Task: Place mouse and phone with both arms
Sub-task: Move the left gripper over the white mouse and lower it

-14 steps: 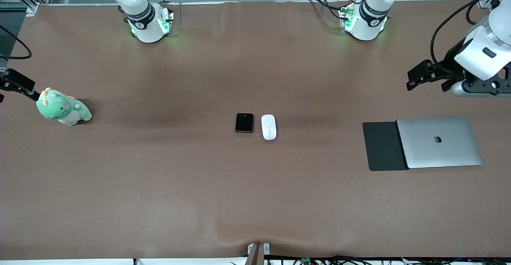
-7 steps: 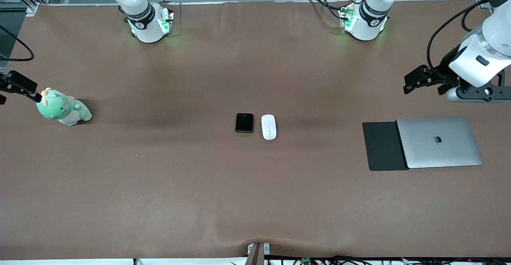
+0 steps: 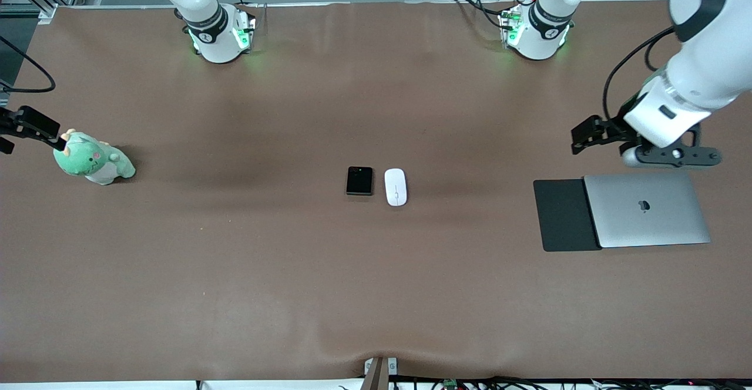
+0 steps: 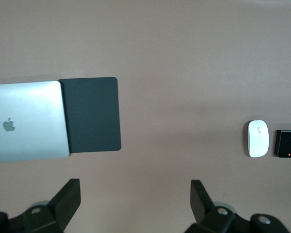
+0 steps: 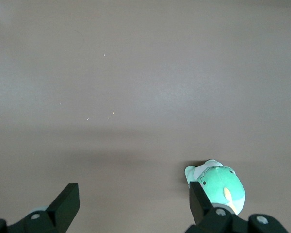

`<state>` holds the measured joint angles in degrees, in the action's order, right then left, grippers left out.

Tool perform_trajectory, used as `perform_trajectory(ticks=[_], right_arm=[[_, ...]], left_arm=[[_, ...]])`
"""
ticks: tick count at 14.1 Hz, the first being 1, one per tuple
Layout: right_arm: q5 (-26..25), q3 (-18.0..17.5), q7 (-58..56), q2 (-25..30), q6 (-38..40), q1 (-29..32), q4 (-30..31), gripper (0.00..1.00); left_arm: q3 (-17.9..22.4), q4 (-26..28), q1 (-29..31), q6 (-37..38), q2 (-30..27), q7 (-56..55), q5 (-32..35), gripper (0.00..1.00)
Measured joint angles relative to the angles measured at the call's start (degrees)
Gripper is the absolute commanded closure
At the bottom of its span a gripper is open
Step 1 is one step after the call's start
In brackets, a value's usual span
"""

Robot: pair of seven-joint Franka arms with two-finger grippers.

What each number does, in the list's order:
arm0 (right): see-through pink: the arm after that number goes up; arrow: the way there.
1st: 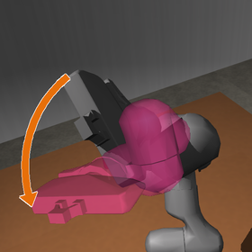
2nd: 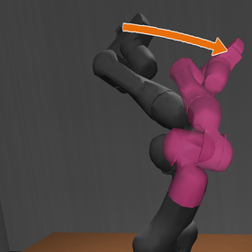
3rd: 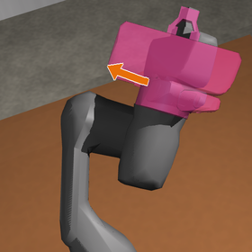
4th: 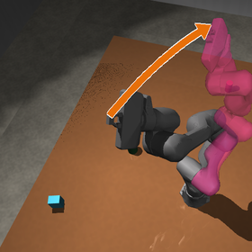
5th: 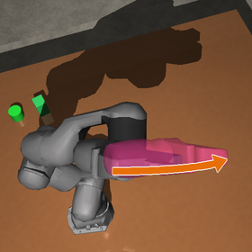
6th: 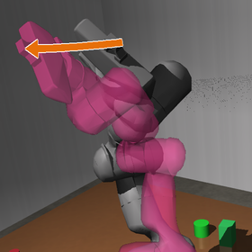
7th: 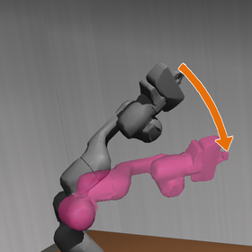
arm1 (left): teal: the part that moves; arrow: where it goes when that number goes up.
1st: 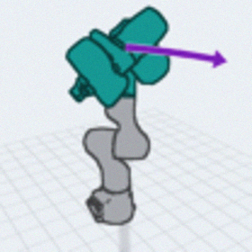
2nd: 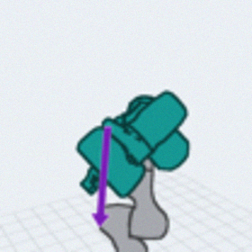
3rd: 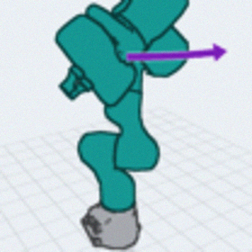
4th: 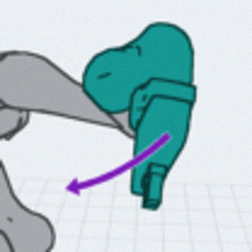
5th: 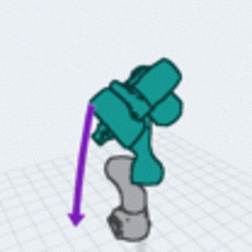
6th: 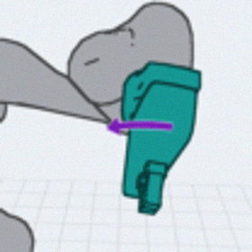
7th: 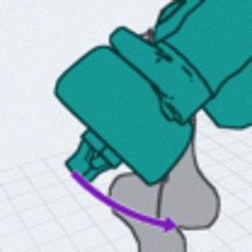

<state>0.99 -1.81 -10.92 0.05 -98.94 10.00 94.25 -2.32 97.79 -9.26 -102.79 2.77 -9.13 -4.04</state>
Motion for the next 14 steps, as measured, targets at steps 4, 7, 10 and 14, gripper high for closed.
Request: perform_trajectory(ticks=[4,7,10,14], right_arm=[[-0.1,0.0,-0.02,0.0,0.07,0.0,0.02,0.0],[-0.1,-0.01,-0.03,0.0,0.08,0.0,0.03,0.0],[-0.11,0.0,-0.04,0.0,0.08,0.0,0.03,0.0],[-0.12,0.0,-0.05,0.0,0.08,0.0,0.03,0.0]], left_arm=[[-3.41,5.05,-0.08,-6.34,0.24,-4.33,-0.02,0.0],[-7.4,8.52,-0.26,-12.69,1.01,-9.73,-0.03,0.0],[-11.67,9.4,-0.61,-17.9,3.88,-15.72,-0.03,0.0],[-13.44,9.41,-4.14,-22.56,7.91,-24.37,3.1,0.0]])
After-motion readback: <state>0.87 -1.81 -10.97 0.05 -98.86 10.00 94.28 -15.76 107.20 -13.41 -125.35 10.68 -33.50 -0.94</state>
